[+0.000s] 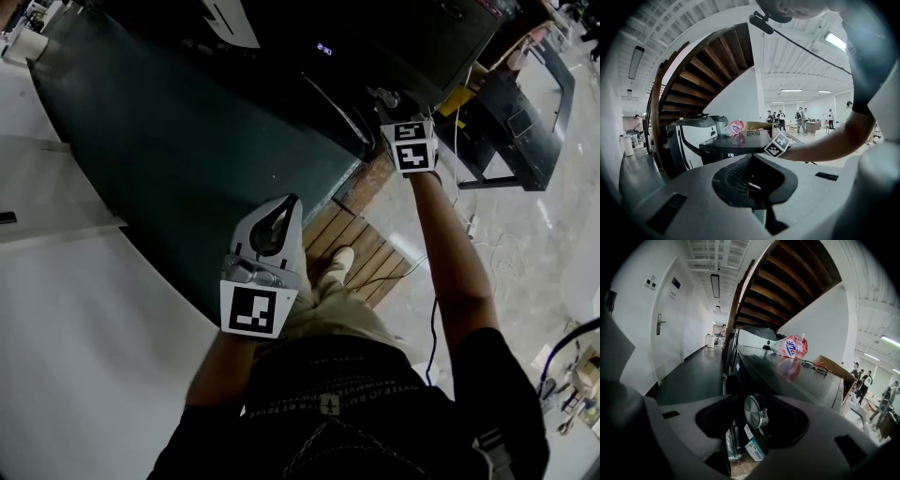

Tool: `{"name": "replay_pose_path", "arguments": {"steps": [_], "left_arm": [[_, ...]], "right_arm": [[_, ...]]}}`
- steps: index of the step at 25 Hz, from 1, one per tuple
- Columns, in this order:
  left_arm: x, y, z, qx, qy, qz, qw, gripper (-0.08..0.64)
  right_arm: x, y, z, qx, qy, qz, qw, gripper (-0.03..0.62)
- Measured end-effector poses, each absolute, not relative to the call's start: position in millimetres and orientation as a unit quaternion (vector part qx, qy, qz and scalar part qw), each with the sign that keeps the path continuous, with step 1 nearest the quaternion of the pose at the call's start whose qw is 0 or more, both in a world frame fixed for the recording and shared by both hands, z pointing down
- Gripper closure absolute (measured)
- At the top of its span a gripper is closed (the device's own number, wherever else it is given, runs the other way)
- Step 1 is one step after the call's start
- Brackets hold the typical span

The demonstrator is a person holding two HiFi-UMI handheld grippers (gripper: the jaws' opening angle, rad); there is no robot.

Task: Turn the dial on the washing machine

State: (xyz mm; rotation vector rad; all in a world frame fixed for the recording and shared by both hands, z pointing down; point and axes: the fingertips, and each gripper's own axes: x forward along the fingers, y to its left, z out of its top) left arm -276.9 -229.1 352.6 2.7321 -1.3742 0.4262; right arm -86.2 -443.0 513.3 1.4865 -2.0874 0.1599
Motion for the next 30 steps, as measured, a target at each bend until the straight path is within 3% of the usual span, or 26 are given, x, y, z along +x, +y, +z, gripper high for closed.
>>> {"name": "replay_pose_path", "arguments": {"steps": [18, 23, 25, 28, 30], "left_arm": [[-275.7, -226.3, 337.7, 0.885, -0.449, 0.12, 0.017, 0.554], [-274.8, -220.4, 323.6, 0.884, -0.452, 0.122, -0.003, 0.555], [-278.7, -216.4, 310.4, 0.881, -0.457, 0.122, -0.007, 0.554], [-281.3, -215.1, 283.3, 0.877, -0.464, 0.122, -0.016, 0.554], [-279.9, -211.8, 262.6, 0.877, -0.466, 0.112, -0.027, 0.554]], "right_arm": [[-80.9, -435.8, 530.3, 0.552, -0.768, 0.079, 0.315, 0.413], [-84.3, -408.9, 489.2, 0.55, -0.793, 0.064, 0.254, 0.417], [-85.1, -379.0, 455.7, 0.539, -0.813, 0.053, 0.215, 0.449], [-75.9, -329.0, 397.1, 0.526, -0.833, 0.031, 0.166, 0.595], [-70.9, -294.8, 355.0, 0.519, -0.842, 0.01, 0.144, 0.595]]}}
